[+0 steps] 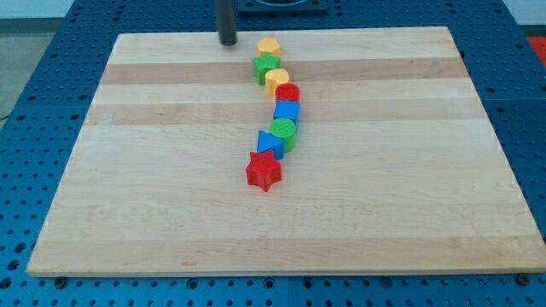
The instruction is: Push the red star towards the right
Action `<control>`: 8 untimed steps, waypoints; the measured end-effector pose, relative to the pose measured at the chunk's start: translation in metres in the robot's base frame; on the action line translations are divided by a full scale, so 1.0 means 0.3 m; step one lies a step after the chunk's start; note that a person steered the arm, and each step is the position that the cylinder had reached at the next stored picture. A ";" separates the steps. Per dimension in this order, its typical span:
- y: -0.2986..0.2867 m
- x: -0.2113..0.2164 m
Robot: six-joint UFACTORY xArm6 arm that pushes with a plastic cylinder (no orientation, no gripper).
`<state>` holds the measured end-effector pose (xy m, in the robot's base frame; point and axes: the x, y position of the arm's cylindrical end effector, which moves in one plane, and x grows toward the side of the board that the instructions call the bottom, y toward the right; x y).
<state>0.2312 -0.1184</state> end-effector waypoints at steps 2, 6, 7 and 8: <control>-0.061 0.388; 0.047 0.999; 0.126 1.012; 0.176 1.012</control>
<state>0.5347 -0.0655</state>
